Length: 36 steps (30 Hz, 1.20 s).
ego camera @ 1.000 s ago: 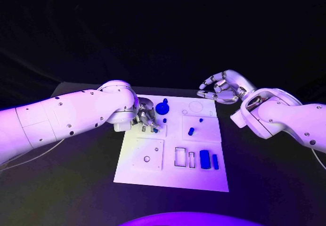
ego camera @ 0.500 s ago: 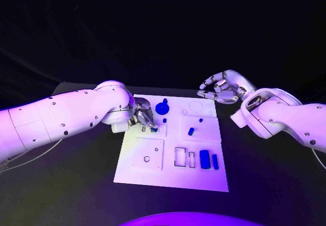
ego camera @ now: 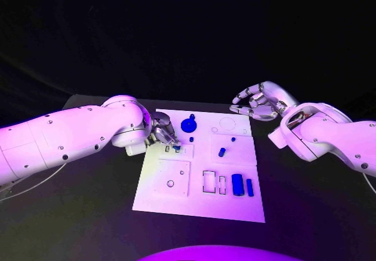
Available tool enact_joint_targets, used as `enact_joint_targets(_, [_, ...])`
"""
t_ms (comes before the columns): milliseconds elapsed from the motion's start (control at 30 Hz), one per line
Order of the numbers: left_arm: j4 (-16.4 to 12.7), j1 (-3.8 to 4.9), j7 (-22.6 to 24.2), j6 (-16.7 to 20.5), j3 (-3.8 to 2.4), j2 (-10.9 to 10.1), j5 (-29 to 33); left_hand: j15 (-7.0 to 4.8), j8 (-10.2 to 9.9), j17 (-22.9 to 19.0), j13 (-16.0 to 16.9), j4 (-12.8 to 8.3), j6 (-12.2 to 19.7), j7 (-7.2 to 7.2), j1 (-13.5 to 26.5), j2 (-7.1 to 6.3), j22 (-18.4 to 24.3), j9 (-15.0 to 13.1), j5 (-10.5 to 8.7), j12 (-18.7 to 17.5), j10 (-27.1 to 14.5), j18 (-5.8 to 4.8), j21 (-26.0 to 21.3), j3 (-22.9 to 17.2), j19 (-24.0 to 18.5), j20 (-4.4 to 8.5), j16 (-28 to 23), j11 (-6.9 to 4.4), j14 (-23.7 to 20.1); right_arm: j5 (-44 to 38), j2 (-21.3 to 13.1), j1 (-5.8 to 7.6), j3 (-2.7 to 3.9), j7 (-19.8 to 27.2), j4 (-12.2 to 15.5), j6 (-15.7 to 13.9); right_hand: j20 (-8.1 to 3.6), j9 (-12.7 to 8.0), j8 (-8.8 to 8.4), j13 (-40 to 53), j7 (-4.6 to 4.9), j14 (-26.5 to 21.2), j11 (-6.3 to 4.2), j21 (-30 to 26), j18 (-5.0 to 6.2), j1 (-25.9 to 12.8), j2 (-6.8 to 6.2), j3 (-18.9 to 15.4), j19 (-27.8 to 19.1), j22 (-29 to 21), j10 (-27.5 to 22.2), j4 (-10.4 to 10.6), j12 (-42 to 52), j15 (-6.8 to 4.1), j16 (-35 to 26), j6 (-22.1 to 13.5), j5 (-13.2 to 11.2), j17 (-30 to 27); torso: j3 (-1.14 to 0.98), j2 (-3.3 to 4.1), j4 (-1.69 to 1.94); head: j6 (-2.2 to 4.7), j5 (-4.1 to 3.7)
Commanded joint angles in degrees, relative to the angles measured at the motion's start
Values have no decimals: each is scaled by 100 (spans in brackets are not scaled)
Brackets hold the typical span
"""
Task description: Assemble the parts on the task board
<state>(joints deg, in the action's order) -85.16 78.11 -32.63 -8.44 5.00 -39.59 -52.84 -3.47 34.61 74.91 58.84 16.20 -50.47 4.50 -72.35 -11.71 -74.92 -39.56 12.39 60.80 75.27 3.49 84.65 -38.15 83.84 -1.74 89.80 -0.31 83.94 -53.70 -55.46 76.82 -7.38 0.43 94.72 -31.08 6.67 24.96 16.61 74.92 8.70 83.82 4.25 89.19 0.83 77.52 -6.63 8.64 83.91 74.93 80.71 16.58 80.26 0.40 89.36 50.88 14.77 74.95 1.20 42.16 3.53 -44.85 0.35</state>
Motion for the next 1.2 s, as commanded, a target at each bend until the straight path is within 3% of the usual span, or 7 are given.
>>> enact_joint_targets(33, [-45,-36,102,321,1,12,-517,-41,77,1509,60,-1125,-56,-49,149,-63,-408,-577,212,84,70,-113,29,-1184,107,10,20,-18,606,-46,-8,-3,0,2,15,55,-48,9,39,467,-9,554,-26,-33,-49,-49,-21,37,532,1430,-30,-2,-25,-39,-21,-26,26,1249,-3,2,-6,-9,25])
enact_joint_targets(233, [-41,-103,67,468,2,63,-845,-64,159,1509,67,-1207,-85,-75,299,-128,-411,-646,539,112,108,-112,31,-1279,107,34,20,-45,606,-46,-8,-3,0,8,20,56,-48,9,39,467,-9,554,-26,-33,-49,-49,-21,37,532,1430,-30,-2,-25,-39,-21,-26,26,1249,1,5,-9,2,22])
enact_joint_targets(567, [-11,-197,1,440,3,143,-1123,-73,192,1509,73,-1239,-92,-85,352,-150,-408,-673,629,126,123,-111,30,-1301,104,42,20,-54,606,-46,-21,-3,0,13,27,58,-49,11,41,463,-8,553,-25,-36,-49,-60,-22,36,530,1428,-33,4,-29,-39,-23,-27,32,1245,-4,7,-13,-26,22])
enact_joint_targets(733, [14,-231,-33,390,4,181,-1186,-85,246,1509,74,-1272,-109,-103,428,-179,-415,-709,772,139,140,-112,33,-1326,107,53,20,-69,606,-46,-26,-3,0,18,32,59,-49,13,42,463,-8,554,-25,-37,-48,-69,-22,35,529,1428,-33,7,-29,-39,-22,-27,36,1249,-6,7,-14,-14,10])
enact_joint_targets(1200, [44,-262,-122,177,6,206,-1304,-90,270,1509,80,-1281,-116,-110,454,-191,-427,-723,803,151,153,-114,39,-1328,113,57,20,-76,606,-46,-43,-3,0,26,41,65,-50,16,44,465,-8,553,-25,-40,-47,-81,-20,35,527,1426,-31,10,-28,-39,-23,-27,41,1244,-3,4,-8,-35,0])
